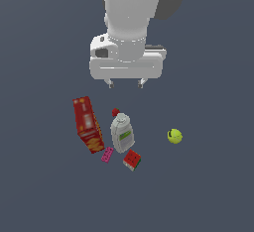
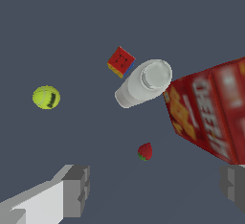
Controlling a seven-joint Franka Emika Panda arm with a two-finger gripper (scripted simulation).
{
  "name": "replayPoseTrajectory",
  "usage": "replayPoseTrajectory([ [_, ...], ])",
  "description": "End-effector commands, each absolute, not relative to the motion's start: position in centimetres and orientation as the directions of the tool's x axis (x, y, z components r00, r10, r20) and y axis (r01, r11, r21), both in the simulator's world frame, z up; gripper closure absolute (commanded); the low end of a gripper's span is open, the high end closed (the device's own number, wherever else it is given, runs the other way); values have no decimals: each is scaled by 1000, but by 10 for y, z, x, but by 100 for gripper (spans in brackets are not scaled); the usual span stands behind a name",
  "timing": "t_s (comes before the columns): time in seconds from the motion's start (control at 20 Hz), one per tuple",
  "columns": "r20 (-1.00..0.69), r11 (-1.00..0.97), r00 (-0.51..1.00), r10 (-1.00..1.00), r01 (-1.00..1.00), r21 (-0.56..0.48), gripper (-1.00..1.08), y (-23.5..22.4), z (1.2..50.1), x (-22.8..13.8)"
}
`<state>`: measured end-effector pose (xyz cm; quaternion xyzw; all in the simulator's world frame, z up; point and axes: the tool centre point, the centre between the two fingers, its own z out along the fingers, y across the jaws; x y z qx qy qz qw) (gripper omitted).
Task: Pick up a designated object from a clutter of objects.
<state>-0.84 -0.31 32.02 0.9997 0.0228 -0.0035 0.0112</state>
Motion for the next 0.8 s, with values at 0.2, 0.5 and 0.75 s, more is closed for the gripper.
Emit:
replayPoseTrajectory([
  [0.2,-3,-999,999,34,34,14,-92,-8,319,-7],
  [0.5,6,-1000,1000,9,9,-6,-92,-19,317,-4],
  [0.75,6,-1000,1000,10,10,-5,-92,-19,318,-5],
])
